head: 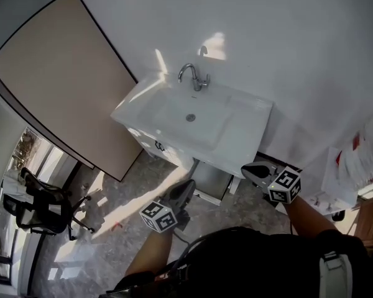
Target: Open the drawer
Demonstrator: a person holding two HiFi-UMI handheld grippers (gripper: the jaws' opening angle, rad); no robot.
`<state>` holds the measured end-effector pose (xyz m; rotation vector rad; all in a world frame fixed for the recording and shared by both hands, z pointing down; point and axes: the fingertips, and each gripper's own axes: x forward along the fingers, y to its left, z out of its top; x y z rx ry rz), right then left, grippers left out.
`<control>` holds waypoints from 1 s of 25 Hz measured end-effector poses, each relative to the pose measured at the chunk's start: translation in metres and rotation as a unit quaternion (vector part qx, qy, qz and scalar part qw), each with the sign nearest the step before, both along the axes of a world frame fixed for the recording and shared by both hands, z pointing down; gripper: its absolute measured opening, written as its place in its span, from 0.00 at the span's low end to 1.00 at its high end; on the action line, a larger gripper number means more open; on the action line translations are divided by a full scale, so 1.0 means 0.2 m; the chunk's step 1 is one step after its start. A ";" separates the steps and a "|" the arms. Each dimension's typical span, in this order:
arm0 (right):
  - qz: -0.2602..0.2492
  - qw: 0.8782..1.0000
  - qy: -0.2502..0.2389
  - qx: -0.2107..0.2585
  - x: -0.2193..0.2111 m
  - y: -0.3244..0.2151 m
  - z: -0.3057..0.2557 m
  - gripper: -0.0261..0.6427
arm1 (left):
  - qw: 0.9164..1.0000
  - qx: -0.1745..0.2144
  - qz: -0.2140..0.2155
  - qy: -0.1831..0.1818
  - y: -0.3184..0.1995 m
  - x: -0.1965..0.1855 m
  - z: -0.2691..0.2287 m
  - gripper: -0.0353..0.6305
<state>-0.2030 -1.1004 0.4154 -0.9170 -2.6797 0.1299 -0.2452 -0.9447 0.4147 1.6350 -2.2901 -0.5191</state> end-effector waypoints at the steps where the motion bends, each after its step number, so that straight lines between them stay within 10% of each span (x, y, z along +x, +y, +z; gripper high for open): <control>1: 0.001 1.000 -0.003 0.003 0.00 -0.01 -0.04 0.04 | 1.000 -0.002 -0.005 -0.010 0.01 0.00 -0.06 0.05; 9: 0.016 0.999 -0.020 0.019 0.01 -0.08 -0.28 0.04 | 0.994 -0.005 -0.043 -0.101 0.09 0.05 -0.42 0.05; 25: -0.023 0.998 -0.047 -0.032 0.01 0.05 -0.56 0.04 | 0.986 0.014 -0.106 -0.124 0.33 0.14 -0.60 0.05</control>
